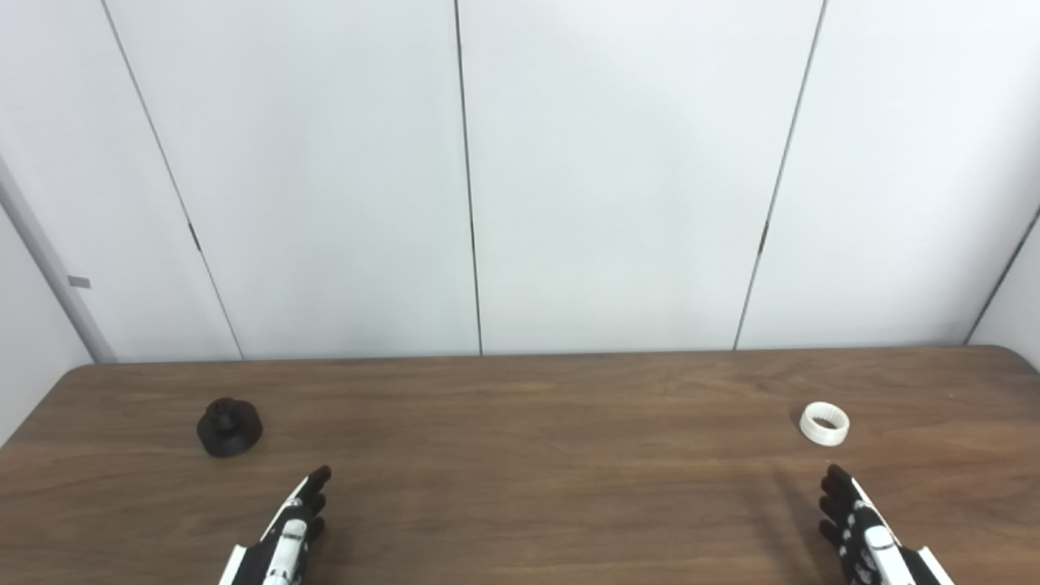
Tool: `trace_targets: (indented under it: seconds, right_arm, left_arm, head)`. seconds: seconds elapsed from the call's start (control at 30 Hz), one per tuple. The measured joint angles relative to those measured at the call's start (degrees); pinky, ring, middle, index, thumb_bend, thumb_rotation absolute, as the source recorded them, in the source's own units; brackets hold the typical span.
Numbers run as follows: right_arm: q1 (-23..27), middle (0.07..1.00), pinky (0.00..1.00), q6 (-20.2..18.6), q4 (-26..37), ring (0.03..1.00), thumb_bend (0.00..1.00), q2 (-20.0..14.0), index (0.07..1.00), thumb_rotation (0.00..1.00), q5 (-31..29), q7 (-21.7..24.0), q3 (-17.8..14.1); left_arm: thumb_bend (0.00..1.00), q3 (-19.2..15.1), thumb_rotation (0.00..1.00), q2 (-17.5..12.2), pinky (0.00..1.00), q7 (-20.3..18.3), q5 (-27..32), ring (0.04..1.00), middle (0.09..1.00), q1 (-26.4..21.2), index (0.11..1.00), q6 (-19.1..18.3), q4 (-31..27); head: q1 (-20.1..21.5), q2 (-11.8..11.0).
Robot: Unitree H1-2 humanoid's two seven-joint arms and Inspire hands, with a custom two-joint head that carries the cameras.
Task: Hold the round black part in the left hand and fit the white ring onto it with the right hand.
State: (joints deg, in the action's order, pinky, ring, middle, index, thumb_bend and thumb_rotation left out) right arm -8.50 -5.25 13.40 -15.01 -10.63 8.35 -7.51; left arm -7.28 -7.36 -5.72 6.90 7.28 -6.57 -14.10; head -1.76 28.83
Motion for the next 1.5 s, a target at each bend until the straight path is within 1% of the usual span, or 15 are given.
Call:
trace_targets:
  seconds: [0.27, 0.47, 0.5, 0.57, 0.6, 0.63, 0.67, 0.77, 0.83, 0.97, 1.03, 1.1, 1.27, 1.37, 1.5]
  right_arm:
    - [0.0, 1.0, 1.0, -0.04, 0.03, 1.0, 0.11, 0.0, 0.997, 1.0, 0.04, 0.03, 0.0]
    - [-0.02, 1.0, 1.0, -0.04, 0.04, 1.0, 0.11, -0.04, 1.0, 1.0, 0.0, 0.06, -0.06]
    - [-0.03, 1.0, 1.0, -0.05, 0.04, 1.0, 0.11, -0.08, 1.0, 1.0, -0.06, 0.1, -0.12]
    - [-0.11, 1.0, 1.0, -0.06, 0.05, 1.0, 0.12, -0.23, 1.0, 1.0, -0.21, 0.27, -0.3]
    - [-0.11, 1.0, 1.0, -0.06, 0.04, 1.0, 0.12, -0.29, 1.0, 1.0, -0.32, 0.38, -0.38]
    - [-0.12, 1.0, 1.0, -0.09, 0.03, 1.0, 0.12, -0.3, 1.0, 1.0, -0.49, 0.47, -0.48]
    - [-0.12, 1.0, 1.0, -0.12, 0.03, 1.0, 0.11, -0.31, 1.0, 1.0, -0.78, 0.65, -0.62]
    - [-0.35, 1.0, 1.0, -0.58, 0.11, 1.0, 0.11, -0.68, 1.0, 1.0, -1.38, 1.05, -1.19]
    - [-0.33, 1.0, 1.0, -1.14, 0.2, 1.0, 0.11, -1.29, 1.0, 1.0, -1.45, 1.13, -1.36]
    - [-0.16, 1.0, 1.0, -1.2, -0.11, 1.0, 0.13, -2.03, 1.0, 1.0, -2.09, 1.57, -1.74]
    - [0.08, 1.0, 1.0, -0.94, -0.59, 1.0, 0.15, -2.1, 1.0, 1.0, -2.47, 1.99, -1.87]
    - [0.2, 1.0, 1.0, -0.53, -1.23, 1.0, 0.18, -2.24, 1.0, 1.0, -2.64, 2.45, -2.09]
    - [0.33, 1.0, 1.0, 0.24, -1.9, 1.0, 0.3, -2.37, 1.0, 1.0, -2.68, 2.71, -2.72]
    - [0.39, 1.0, 1.0, -1.01, -1.87, 1.0, 0.24, -2.33, 0.993, 1.0, -2.96, 2.58, -3.06]
    - [0.61, 1.0, 1.0, -1.0, -1.88, 1.0, 0.23, -2.31, 0.967, 1.0, -3.31, 2.39, -3.73]
  left_arm:
    - [0.24, 0.0, 0.96, 0.04, 1.0, 0.02, 0.03, 1.0, 1.0, 0.0, 0.95, 0.01, 0.0]
    - [0.28, 0.15, 0.93, 0.09, 1.0, 0.14, -0.17, 1.0, 1.0, 0.01, 0.939, 0.0, -0.04]
    - [0.27, 0.3, 0.86, 0.04, 1.0, 0.14, -0.62, 1.0, 1.0, 0.01, 0.916, 0.0, -0.2]
    - [0.27, 1.15, 0.55, -0.58, 0.98, 0.62, -5.1, 0.996, 0.992, 0.07, 0.836, 0.22, -1.48]
    - [0.35, 1.53, 0.4, -1.31, 0.99, 1.04, -8.43, 0.999, 0.981, 0.05, 0.795, 0.51, -2.44]
    - [0.41, 1.68, 0.33, -2.08, 0.99, 1.71, -12.31, 0.997, 0.977, -0.08, 0.776, 1.08, -3.42]
    - [0.52, 1.54, 0.26, -2.98, 0.91, 2.88, -16.62, 0.97, 0.968, -0.32, 0.749, 2.1, -4.42]
    - [0.67, -1.39, 0.22, -6.97, 0.88, 6.88, -28.15, 0.973, 0.958, -3.16, 0.709, 4.97, -7.21]
    - [0.75, -4.37, 0.18, -9.89, 0.85, 8.48, -33.54, 0.983, 0.951, -5.88, 0.684, 4.74, -9.73]
    - [0.88, -7.62, 0.24, -13.84, 0.89, 8.7, -41.3, 0.999, 0.966, -10.7, 0.692, 0.49, -13.46]
    - [0.95, -7.91, 0.25, -14.93, 0.97, 6.43, -43.75, 1.0, 0.98, -11.69, 0.701, -2.9, -14.06]
    - [0.99, -8.34, 0.25, -16.23, 0.99, 3.85, -45.62, 1.0, 0.993, -12.66, 0.716, -6.57, -14.18]
    - [1.0, -8.76, 0.29, -22.32, 1.0, -2.56, -48.37, 1.0, 1.0, -16.02, 0.755, -13.03, -13.86]
    - [1.0, -8.12, 0.29, -24.19, 1.0, -4.96, -49.47, 1.0, 1.0, -18.16, 0.787, -15.8, -11.81]
    - [1.0, -5.97, 0.27, -25.34, 1.0, -9.24, -49.24, 1.0, 1.0, -19.73, 0.803, -18.57, -8.02]
  head:
    - [-0.18, 0.18]
    - [-2.37, 0.35]
    - [-3.42, 0.53]
    - [-4.65, 0.7]
    - [-5.53, 0.7]
    - [-6.5, 0.53]
    - [-6.94, 0.62]
    - [-8.69, 0.35]
    - [-10.72, -0.09]
    - [-13.18, -0.61]
    - [-14.67, -0.96]
    - [-15.73, -1.05]
    - [-18.02, -1.58]
    - [-19.16, -1.76]
    - [-20.3, -1.84]
